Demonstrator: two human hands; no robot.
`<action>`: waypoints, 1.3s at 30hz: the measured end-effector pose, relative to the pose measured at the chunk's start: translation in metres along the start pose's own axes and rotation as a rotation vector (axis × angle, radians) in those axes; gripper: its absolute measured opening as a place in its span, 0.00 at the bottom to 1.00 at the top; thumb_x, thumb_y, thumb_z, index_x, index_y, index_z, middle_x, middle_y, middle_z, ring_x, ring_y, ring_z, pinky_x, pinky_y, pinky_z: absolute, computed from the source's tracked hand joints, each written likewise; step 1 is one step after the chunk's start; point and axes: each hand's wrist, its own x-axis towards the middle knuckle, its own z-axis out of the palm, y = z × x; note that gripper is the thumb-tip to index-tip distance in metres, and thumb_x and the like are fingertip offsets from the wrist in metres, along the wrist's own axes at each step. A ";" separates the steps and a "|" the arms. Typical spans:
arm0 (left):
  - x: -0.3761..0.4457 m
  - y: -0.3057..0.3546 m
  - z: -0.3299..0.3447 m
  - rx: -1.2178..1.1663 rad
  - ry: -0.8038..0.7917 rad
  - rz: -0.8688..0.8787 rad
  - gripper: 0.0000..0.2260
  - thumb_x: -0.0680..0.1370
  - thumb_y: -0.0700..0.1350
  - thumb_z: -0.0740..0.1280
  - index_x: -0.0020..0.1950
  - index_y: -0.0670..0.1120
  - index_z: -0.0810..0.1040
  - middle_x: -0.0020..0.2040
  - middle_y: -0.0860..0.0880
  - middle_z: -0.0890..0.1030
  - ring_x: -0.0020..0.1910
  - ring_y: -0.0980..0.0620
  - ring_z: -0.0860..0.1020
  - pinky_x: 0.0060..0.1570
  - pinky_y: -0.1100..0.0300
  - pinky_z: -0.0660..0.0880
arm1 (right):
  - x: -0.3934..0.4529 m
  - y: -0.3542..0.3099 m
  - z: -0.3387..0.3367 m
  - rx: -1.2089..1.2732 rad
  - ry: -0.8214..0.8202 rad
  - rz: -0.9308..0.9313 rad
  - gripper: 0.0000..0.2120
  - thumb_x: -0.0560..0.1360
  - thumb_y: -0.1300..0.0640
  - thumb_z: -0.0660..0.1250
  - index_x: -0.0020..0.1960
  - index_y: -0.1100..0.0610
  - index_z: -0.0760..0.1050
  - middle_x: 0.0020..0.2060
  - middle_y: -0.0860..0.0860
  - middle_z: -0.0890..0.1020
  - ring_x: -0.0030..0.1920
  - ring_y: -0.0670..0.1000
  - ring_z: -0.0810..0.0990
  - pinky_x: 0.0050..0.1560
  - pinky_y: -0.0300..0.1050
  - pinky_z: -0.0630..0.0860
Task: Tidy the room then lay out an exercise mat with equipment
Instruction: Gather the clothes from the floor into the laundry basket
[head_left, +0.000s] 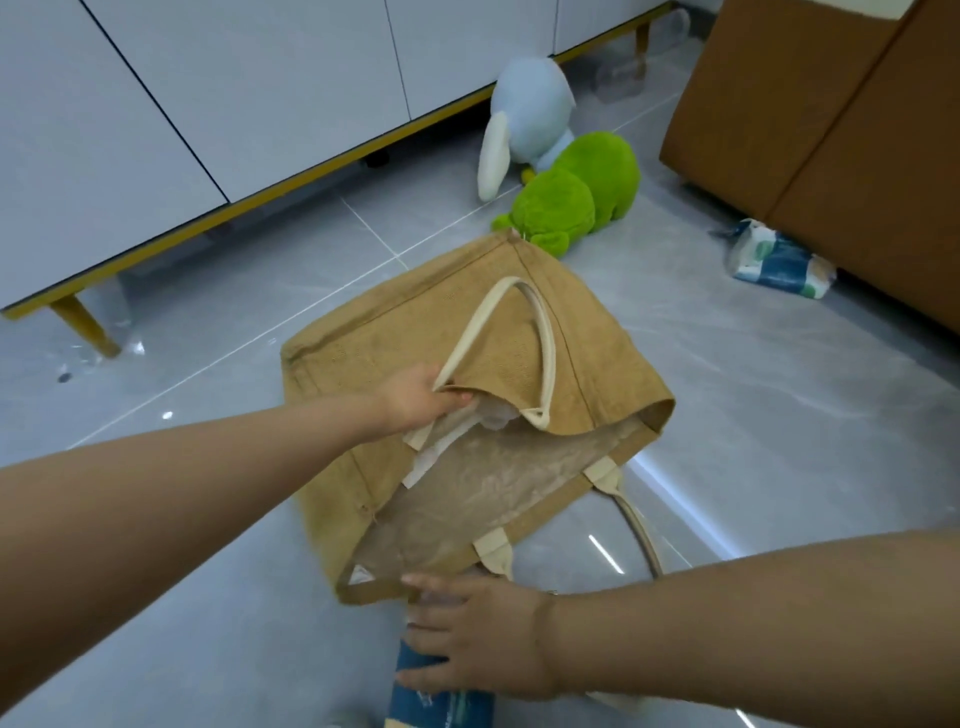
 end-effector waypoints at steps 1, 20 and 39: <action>0.000 0.002 0.006 0.028 -0.025 0.037 0.08 0.77 0.51 0.66 0.52 0.48 0.78 0.50 0.49 0.80 0.51 0.49 0.78 0.46 0.61 0.72 | -0.011 -0.008 0.007 0.055 0.055 0.018 0.24 0.76 0.48 0.61 0.71 0.43 0.64 0.60 0.44 0.75 0.61 0.48 0.75 0.73 0.62 0.47; -0.013 0.008 0.125 1.105 -0.392 0.458 0.21 0.79 0.47 0.60 0.70 0.46 0.59 0.77 0.37 0.39 0.75 0.30 0.46 0.63 0.41 0.67 | -0.163 0.028 0.066 0.976 0.453 0.610 0.10 0.71 0.58 0.60 0.46 0.53 0.80 0.40 0.48 0.82 0.39 0.50 0.79 0.37 0.42 0.74; -0.024 0.121 0.022 -0.402 0.001 -0.391 0.10 0.79 0.49 0.64 0.43 0.45 0.79 0.32 0.49 0.74 0.38 0.47 0.74 0.32 0.57 0.66 | -0.209 0.132 -0.008 1.721 1.027 2.685 0.14 0.78 0.62 0.56 0.60 0.56 0.74 0.52 0.49 0.74 0.45 0.43 0.74 0.41 0.23 0.66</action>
